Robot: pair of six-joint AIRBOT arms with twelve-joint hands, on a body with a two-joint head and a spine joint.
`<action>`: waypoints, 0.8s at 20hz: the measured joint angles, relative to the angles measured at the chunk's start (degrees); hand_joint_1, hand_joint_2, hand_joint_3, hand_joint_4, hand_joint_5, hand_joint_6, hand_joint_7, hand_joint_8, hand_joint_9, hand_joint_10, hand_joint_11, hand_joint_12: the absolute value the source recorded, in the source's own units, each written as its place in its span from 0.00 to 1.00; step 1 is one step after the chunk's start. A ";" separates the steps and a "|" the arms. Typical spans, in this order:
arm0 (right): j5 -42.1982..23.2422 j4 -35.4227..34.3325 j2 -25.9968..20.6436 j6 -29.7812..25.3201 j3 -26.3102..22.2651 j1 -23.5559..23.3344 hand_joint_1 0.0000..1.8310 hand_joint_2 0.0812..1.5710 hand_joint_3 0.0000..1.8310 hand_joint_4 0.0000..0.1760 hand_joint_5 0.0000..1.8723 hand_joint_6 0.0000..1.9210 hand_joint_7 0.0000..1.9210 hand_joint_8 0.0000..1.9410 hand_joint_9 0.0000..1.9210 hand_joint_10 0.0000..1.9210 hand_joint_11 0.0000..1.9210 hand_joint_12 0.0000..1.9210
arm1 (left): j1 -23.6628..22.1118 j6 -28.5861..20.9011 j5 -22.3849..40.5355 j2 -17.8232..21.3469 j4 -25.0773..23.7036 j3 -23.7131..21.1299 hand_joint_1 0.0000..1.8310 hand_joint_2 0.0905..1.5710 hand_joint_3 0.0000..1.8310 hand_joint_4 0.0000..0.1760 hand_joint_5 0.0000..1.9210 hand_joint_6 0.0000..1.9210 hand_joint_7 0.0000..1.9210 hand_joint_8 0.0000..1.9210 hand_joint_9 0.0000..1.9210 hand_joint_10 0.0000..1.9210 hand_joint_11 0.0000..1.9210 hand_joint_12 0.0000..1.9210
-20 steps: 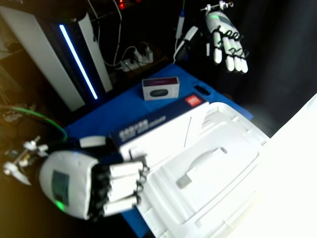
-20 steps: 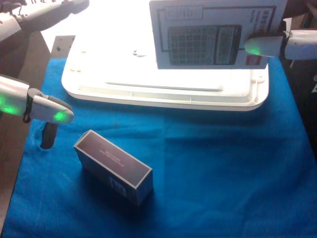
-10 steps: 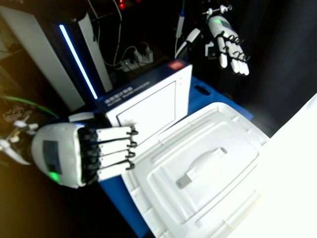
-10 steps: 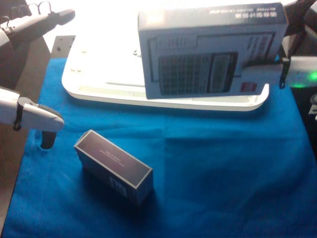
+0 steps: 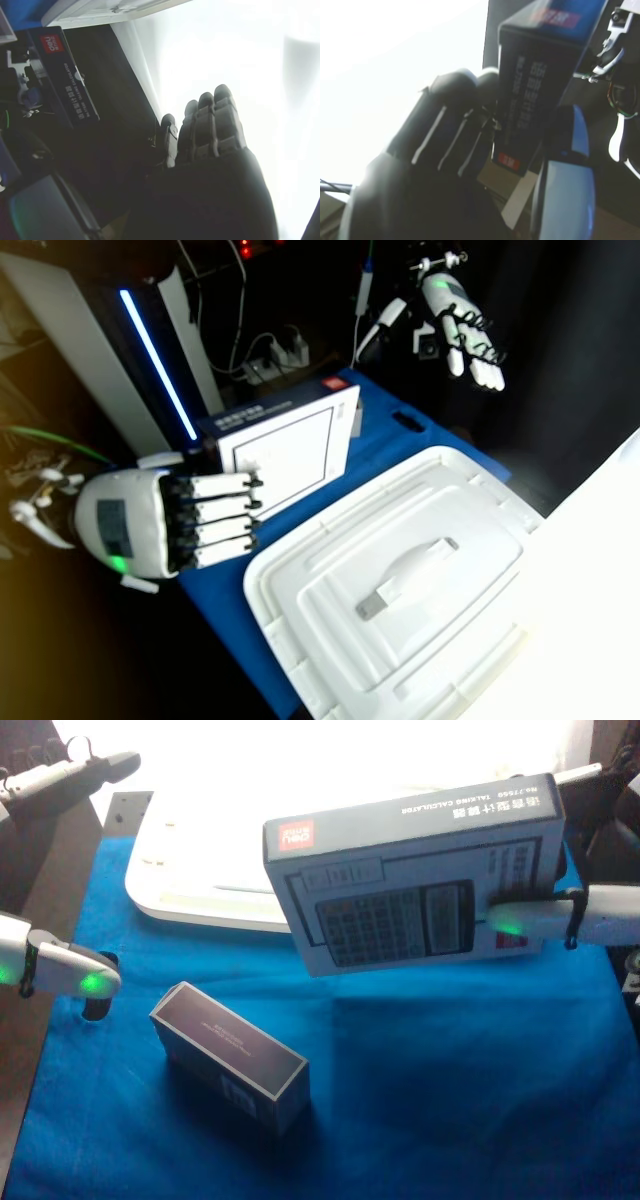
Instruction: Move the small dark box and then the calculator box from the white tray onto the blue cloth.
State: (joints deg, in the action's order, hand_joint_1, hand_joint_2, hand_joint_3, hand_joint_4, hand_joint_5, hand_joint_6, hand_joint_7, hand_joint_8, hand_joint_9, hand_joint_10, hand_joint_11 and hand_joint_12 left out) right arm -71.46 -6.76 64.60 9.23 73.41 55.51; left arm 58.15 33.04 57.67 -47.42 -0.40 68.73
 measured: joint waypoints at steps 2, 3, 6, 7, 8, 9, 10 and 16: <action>0.22 -0.02 0.09 0.33 -0.72 1.20 0.70 0.68 0.00 0.00 0.53 0.37 0.56 0.56 0.57 0.69 0.48 0.89 | 0.00 0.00 0.31 0.00 0.33 0.00 0.42 0.33 0.00 1.00 0.00 0.00 0.00 0.00 0.00 0.00 0.00 0.00; 0.59 0.07 0.17 0.87 -0.90 1.38 0.70 0.68 0.00 0.00 0.54 0.35 0.56 0.57 0.55 0.71 0.46 0.91 | 0.02 0.00 0.39 0.00 0.42 -0.02 0.42 0.34 0.00 0.98 0.00 0.00 0.00 0.00 0.00 0.00 0.00 0.00; -0.22 -1.46 0.17 0.98 -1.36 2.93 0.70 0.66 0.00 0.00 0.60 0.27 0.58 0.52 0.53 0.65 0.45 0.85 | 0.35 0.00 0.81 0.00 0.20 -0.24 0.41 0.33 0.00 0.98 0.00 0.00 0.01 0.00 0.00 0.00 0.00 0.00; -0.11 -2.01 0.17 1.40 -1.70 3.43 0.70 0.65 0.00 0.00 0.61 0.24 0.59 0.50 0.53 0.60 0.45 0.82 | 0.37 0.00 0.76 0.00 0.44 -0.22 0.40 0.33 0.00 0.95 0.00 0.00 0.00 0.00 0.00 0.00 0.00 0.00; 0.11 -2.54 0.28 1.49 -2.01 3.98 0.71 0.65 0.00 0.00 0.62 0.23 0.61 0.46 0.55 0.55 0.46 0.79 | 0.42 0.02 0.63 0.00 0.50 -0.22 0.42 0.33 0.00 0.99 0.00 0.00 0.00 0.00 0.00 0.00 0.00 0.00; 0.00 -2.49 0.42 1.51 -2.01 4.04 0.71 0.64 0.00 0.00 0.62 0.24 0.62 0.44 0.56 0.52 0.47 0.77 | 0.42 0.02 0.72 0.00 0.44 -0.24 0.42 0.33 0.00 1.00 0.00 0.00 0.00 0.00 0.00 0.00 0.00 0.00; -0.11 -2.45 0.42 1.53 -2.01 4.09 0.71 0.64 0.00 0.00 0.63 0.24 0.63 0.42 0.58 0.48 0.48 0.76 | 0.42 0.00 0.81 0.00 0.39 -0.22 0.43 0.34 0.00 0.99 0.00 0.00 0.00 0.00 0.00 0.00 0.00 0.00; -0.44 -2.69 0.39 1.53 -2.49 4.52 0.60 0.51 0.00 0.00 0.53 0.00 0.51 0.06 0.43 0.28 0.27 0.68 | 0.42 0.00 0.90 0.44 0.52 -0.24 0.42 0.34 0.00 1.00 0.00 0.00 0.01 0.00 0.01 0.00 0.00 0.00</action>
State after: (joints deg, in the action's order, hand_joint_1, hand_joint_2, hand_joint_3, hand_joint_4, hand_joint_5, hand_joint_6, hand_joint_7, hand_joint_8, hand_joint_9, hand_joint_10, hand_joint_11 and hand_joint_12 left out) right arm -71.90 -9.45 64.99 10.76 70.91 60.03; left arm 58.57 33.04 58.57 -46.98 0.12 68.49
